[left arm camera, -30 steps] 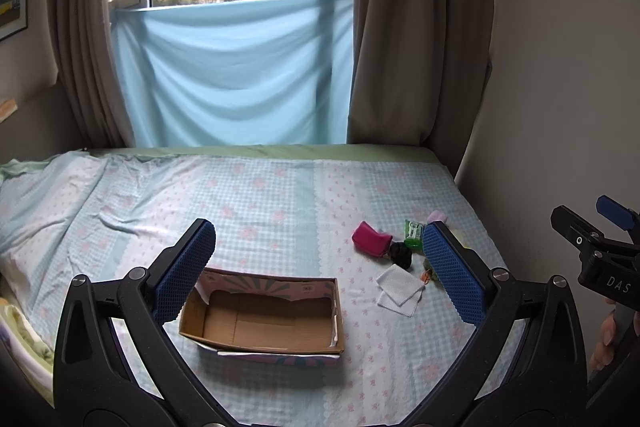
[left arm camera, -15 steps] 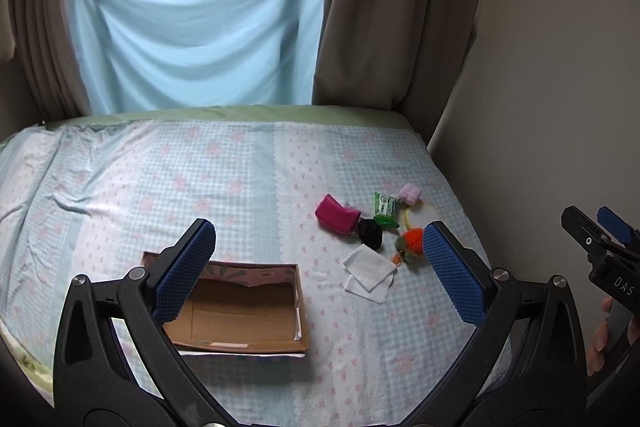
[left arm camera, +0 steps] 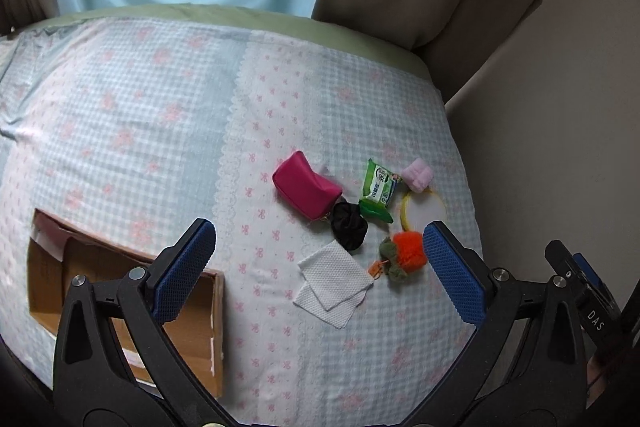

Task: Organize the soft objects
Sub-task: 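Grasp the pink pouch with the left tool while the right tool grasps the yellow mesh bag, then carry the pink pouch and mesh bag into the cardboard box with both tools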

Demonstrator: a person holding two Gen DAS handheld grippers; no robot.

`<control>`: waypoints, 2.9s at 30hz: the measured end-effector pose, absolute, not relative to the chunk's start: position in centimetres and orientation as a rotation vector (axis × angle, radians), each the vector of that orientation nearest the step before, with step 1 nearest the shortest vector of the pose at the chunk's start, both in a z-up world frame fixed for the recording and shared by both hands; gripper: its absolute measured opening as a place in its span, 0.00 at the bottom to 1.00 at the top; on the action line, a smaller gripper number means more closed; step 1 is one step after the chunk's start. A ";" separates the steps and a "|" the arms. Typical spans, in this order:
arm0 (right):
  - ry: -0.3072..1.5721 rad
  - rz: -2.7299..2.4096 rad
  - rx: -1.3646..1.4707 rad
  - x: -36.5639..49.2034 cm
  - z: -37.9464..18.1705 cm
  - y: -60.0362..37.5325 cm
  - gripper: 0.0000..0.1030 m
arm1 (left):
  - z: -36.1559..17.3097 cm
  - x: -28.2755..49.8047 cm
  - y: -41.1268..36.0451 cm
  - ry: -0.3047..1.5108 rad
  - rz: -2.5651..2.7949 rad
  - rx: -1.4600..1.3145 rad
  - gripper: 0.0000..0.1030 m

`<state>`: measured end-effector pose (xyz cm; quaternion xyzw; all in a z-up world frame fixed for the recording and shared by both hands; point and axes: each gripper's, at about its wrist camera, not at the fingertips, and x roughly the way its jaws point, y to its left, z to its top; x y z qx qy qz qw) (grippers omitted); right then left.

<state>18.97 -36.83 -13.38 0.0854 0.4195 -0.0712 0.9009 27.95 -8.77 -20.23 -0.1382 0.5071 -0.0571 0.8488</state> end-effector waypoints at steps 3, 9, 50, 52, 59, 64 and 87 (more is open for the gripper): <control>0.921 -0.151 0.175 22.4 -16.9 -38.0 1.00 | -24.8 31.5 -9.8 1.134 -0.105 -0.338 1.00; 1.047 -0.161 0.219 28.8 -25.5 -40.3 1.00 | -34.2 37.0 -10.3 1.263 -0.055 -0.458 0.94; 1.286 -0.187 0.234 36.2 -41.9 -41.1 0.37 | -45.2 42.6 -12.1 1.318 0.016 -0.664 0.36; 1.280 -0.184 0.251 35.6 -41.5 -41.4 0.36 | -44.5 42.4 -11.7 1.307 0.008 -0.668 0.36; 1.239 -0.199 0.265 33.5 -38.3 -43.5 0.35 | -41.6 41.3 -10.6 1.269 -0.018 -0.678 0.34; 1.201 -0.209 0.272 32.0 -35.4 -44.1 0.35 | -38.8 40.3 -10.4 1.234 -0.048 -0.671 0.34; 1.040 0.040 0.148 20.2 -12.1 -31.4 0.35 | -17.9 21.2 1.4 1.080 -0.024 -0.532 0.33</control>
